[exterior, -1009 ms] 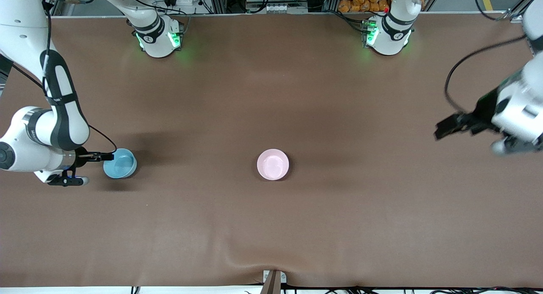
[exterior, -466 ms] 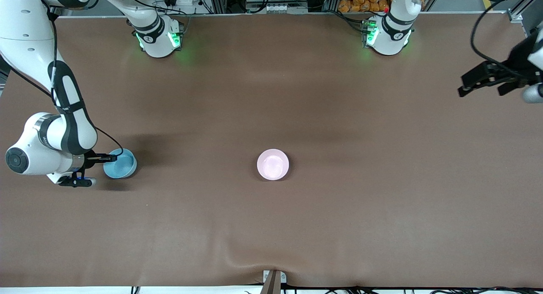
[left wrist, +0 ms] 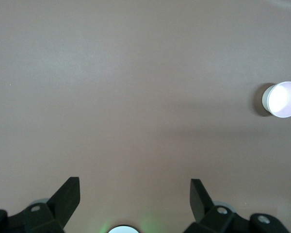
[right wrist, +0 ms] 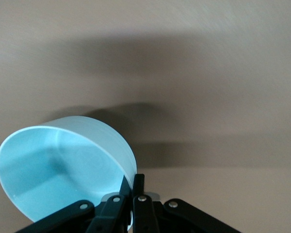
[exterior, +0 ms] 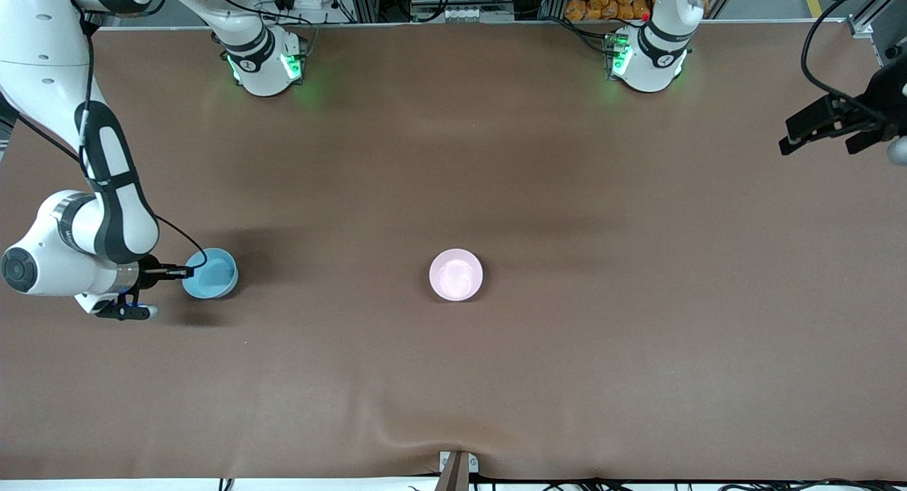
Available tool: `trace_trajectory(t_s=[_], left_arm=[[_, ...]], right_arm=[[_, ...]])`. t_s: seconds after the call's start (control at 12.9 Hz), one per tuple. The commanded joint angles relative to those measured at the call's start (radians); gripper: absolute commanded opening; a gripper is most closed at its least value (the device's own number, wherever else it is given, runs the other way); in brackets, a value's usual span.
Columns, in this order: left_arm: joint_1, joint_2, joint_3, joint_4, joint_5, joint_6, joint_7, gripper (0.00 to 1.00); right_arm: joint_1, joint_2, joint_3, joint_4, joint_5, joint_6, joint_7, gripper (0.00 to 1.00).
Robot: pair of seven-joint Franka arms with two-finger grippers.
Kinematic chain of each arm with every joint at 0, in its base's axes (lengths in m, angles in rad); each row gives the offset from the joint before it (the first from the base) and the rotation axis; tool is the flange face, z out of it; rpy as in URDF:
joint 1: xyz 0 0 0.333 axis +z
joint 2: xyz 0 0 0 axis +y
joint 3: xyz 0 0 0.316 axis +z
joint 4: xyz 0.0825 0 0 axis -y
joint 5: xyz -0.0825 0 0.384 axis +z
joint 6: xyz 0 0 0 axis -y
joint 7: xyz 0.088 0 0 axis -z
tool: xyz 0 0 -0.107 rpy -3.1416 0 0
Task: Stack pink and blue bowls on white bowl
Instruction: 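Carry the blue bowl with the right gripper onto the pink bowl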
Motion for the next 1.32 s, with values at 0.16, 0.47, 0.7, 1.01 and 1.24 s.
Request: trace_trajectory(t_s=[0.16, 0.47, 0.7, 1.01, 1.24], left_arm=[[-0.003, -0.102, 0.003, -0.146, -0.004, 0.079, -0.01, 1.0], [-0.003, -0.073, 0.003, -0.134, 0.008, 0.109, 0.009, 1.0], [-0.003, -0.075, -0.006, -0.128, 0.042, 0.109, 0.009, 1.0], [-0.003, -0.073, -0.006, -0.121, 0.031, 0.108, 0.013, 1.0], [-0.009, -0.072, -0.006, -0.115, 0.034, 0.108, 0.009, 1.0]], right_arm=[[0.021, -0.048, 0.156, 0.114, 0.061, -0.108, -0.01, 0.0], [0.059, -0.044, 0.24, 0.209, 0.208, -0.226, 0.008, 0.0], [0.23, 0.057, 0.236, 0.35, 0.209, -0.186, 0.185, 0.0], [0.399, 0.094, 0.234, 0.354, 0.207, -0.013, 0.463, 0.0], [0.462, 0.126, 0.234, 0.355, 0.209, 0.004, 0.626, 0.0]])
